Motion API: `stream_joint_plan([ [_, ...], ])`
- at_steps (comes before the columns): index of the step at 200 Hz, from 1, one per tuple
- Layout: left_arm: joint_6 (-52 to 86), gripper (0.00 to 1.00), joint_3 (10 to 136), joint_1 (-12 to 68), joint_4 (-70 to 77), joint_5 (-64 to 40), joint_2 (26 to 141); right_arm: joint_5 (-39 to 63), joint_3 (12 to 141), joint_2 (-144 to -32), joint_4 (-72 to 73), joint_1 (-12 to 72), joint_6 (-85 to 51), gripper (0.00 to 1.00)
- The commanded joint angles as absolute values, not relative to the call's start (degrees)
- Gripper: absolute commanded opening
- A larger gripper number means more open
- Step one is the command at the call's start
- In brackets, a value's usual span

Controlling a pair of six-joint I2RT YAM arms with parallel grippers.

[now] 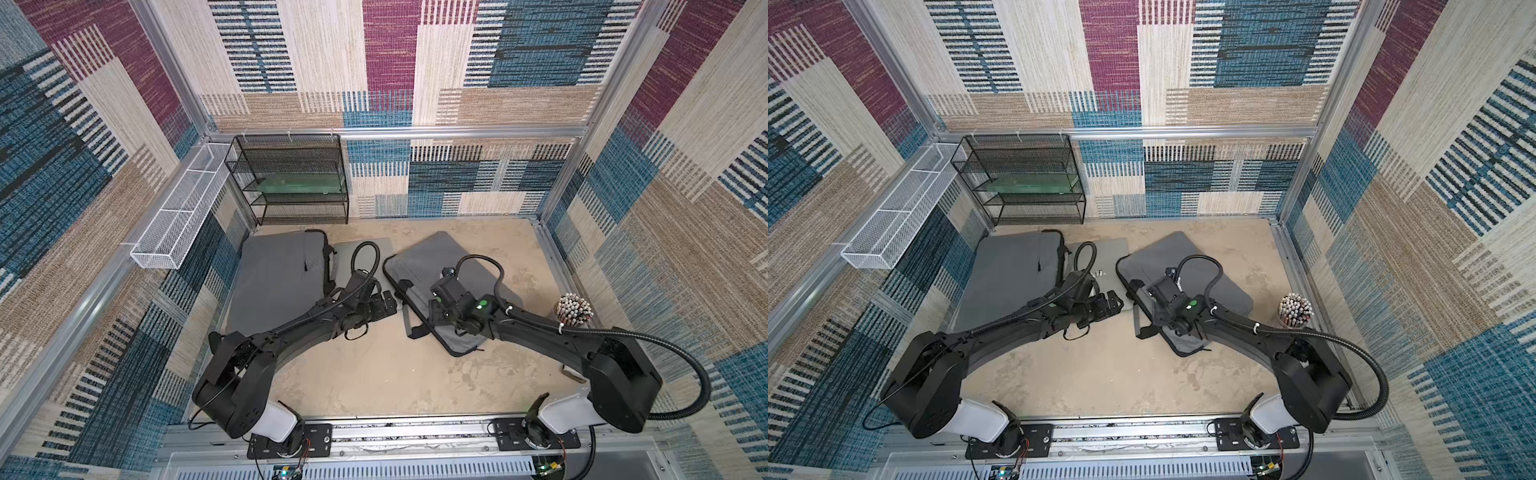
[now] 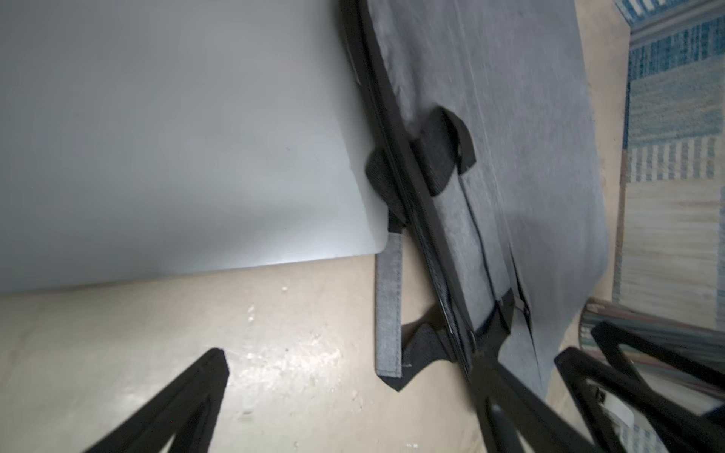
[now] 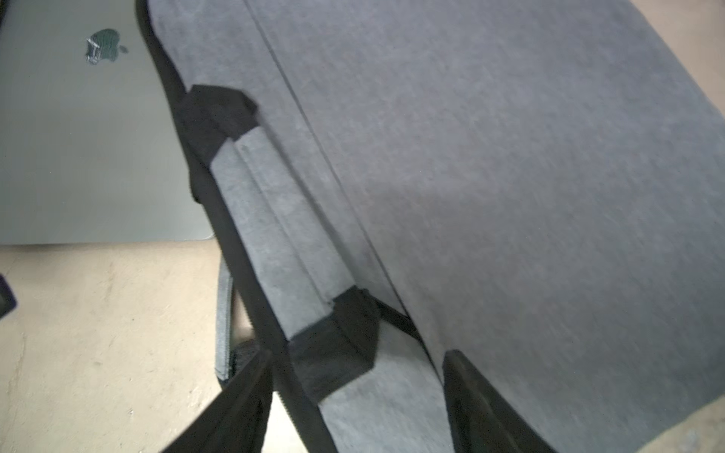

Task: Open the zippered laptop bag and take out the laptop
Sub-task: Open the bag flap on the zippered laptop bag.

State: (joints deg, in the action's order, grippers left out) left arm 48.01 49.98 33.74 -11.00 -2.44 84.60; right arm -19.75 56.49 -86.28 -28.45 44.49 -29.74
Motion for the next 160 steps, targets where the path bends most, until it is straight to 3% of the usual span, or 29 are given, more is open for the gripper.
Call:
stream_joint_plan([
  [1, 49.17, 0.99, 49.07, 33.06, -14.73, 3.29, 82.58, -25.99, 60.6, -91.05, -30.89, 47.31, -27.88, 0.77],
  [35, 50.12, 0.99, 46.2, 32.0, -14.79, 5.22, 79.18, -30.69, 65.73, -99.12, -34.26, 50.07, -27.4, 0.82],
  [137, 50.93, 0.99, 44.28, 31.03, -12.28, 2.27, 80.24, -36.63, 70.79, -108.13, -37.0, 50.01, -28.14, 0.8],
  [160, 50.91, 0.99, 44.35, 31.0, -11.96, 1.89, 80.59, -38.67, 71.28, -108.39, -37.74, 49.84, -29.69, 0.72],
])
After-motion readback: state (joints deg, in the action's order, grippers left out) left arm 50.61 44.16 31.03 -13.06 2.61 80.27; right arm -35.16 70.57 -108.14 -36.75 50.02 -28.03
